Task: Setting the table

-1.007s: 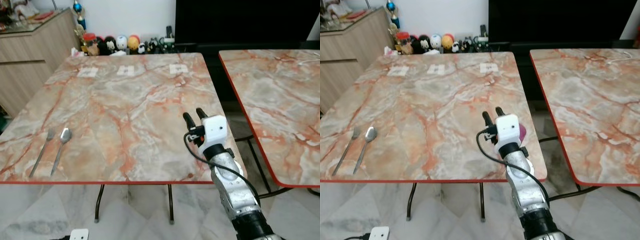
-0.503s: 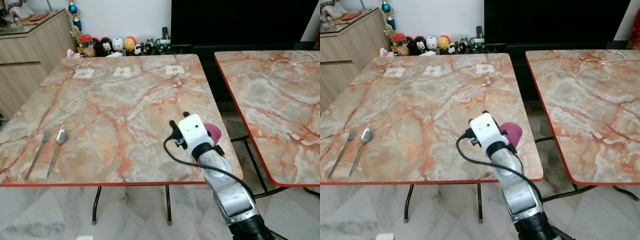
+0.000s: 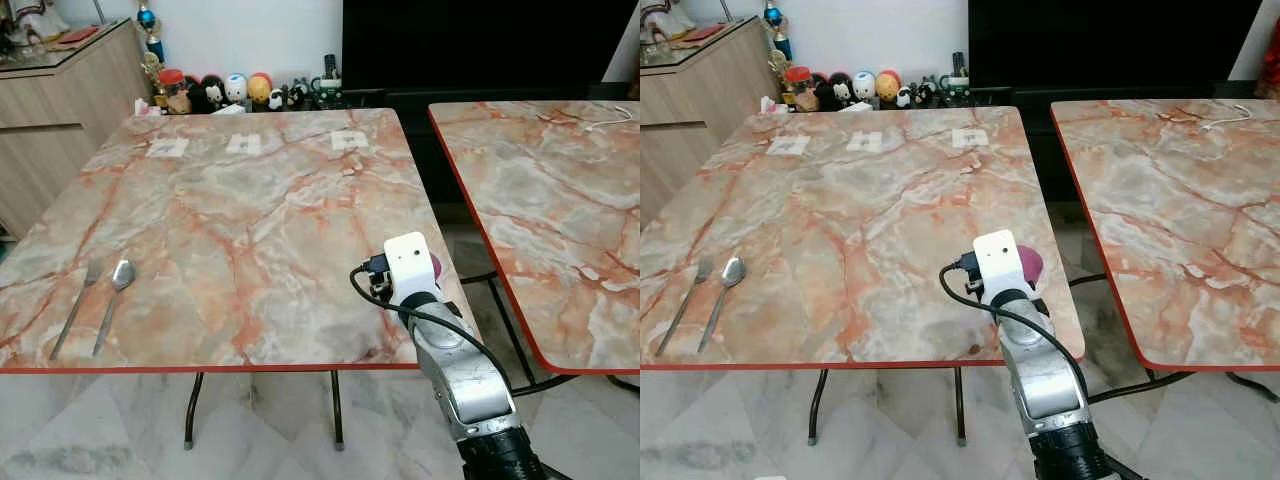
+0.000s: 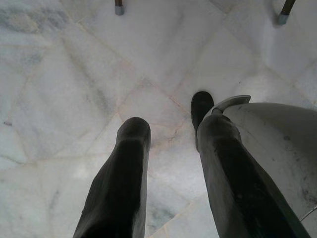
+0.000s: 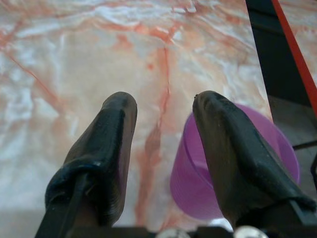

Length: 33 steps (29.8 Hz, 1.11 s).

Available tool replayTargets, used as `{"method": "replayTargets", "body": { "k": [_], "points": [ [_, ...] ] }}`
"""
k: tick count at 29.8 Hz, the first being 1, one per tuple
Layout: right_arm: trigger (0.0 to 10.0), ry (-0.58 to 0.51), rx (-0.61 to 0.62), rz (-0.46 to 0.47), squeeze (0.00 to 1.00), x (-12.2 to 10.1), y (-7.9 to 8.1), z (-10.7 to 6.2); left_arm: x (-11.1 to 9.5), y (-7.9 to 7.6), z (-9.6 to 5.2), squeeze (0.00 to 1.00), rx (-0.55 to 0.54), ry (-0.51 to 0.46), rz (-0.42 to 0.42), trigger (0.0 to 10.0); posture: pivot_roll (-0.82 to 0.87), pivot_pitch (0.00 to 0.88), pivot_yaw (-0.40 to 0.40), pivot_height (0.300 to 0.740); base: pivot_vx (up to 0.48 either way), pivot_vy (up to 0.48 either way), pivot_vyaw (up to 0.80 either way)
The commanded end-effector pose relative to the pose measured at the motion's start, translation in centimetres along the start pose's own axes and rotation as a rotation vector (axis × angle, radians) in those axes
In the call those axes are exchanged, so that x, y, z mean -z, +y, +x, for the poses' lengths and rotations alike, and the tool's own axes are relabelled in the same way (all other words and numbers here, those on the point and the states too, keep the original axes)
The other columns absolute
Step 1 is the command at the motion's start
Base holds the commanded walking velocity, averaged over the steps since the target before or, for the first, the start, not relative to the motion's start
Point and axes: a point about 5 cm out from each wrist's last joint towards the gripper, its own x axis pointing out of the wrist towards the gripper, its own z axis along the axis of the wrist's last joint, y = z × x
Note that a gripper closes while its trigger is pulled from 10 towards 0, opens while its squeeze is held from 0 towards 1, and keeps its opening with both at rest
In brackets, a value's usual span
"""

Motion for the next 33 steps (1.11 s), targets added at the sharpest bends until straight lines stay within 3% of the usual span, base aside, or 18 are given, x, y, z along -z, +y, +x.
{"method": "replayTargets", "body": {
  "k": [1, 17, 18, 19, 20, 22, 23, 24, 25, 33],
  "points": [
    [10.0, 0.024, 0.009, 0.007, 0.00, 0.2, -0.2, 0.1, 0.3, 0.2, -0.1, 0.00, -0.003, 0.010, 0.009, 10.0, -0.08, 0.000, 0.034, 0.740, 0.000, 0.000, 0.00],
    [9.8, 0.046, 0.021, 0.048, 0.00, 0.2, -0.5, 0.5, 0.2, 0.3, -0.1, 0.00, -0.006, 0.009, 0.013, 10.0, -0.08, 0.000, 0.037, 0.740, 0.000, 0.000, 0.00],
    [2.4, 0.049, 0.022, 0.053, 0.00, 0.3, -0.5, 0.5, 0.2, 0.2, -0.1, 0.00, -0.006, 0.009, 0.013, 10.0, -0.08, 0.000, 0.037, 0.740, 0.000, 0.000, 0.00],
    [2.4, 0.051, 0.024, 0.055, 0.00, 0.3, -0.6, 0.6, 0.2, 0.2, -0.1, 0.00, -0.006, 0.009, 0.012, 10.0, -0.08, 0.000, 0.038, 0.740, 0.000, 0.000, 0.00],
    [0.0, 0.053, 0.023, 0.056, 0.00, 0.4, -0.6, 0.6, 0.2, 0.2, -0.1, 0.00, -0.005, 0.009, 0.013, 10.0, -0.08, 0.000, 0.038, 0.740, 0.000, 0.000, 0.00],
    [0.2, 0.057, 0.024, 0.057, 0.00, 0.4, -0.7, 0.8, 0.2, 0.2, 0.0, 0.00, -0.004, 0.009, 0.013, 10.0, -0.08, 0.000, 0.038, 0.740, 0.000, 0.000, 0.00],
    [5.3, 0.059, 0.028, 0.057, 0.00, 0.4, -0.8, 0.9, 0.2, 0.2, 0.0, 0.00, -0.004, 0.008, 0.013, 10.0, -0.08, 0.000, 0.038, 0.740, 0.000, 0.000, 0.00],
    [9.3, 0.060, 0.037, 0.055, 0.00, 0.4, -1.0, 1.0, 0.1, 0.2, 0.0, 0.00, -0.004, 0.008, 0.013, 10.0, -0.08, 0.000, 0.038, 0.740, 0.000, 0.000, 0.00],
    [10.0, 0.059, 0.046, 0.058, 0.00, 0.3, -1.1, 1.1, 0.1, 0.3, 0.0, 0.00, -0.005, 0.008, 0.013, 10.0, -0.08, 0.000, 0.038, 0.740, 0.000, 0.000, 0.00],
    [10.0, 0.065, 0.053, 0.062, 0.00, 0.4, -1.4, 1.5, 0.1, 0.4, 0.0, 0.00, -0.006, 0.008, 0.013, 10.0, -0.08, 0.000, 0.037, 0.740, 0.000, 0.000, 0.00]
  ]
}}
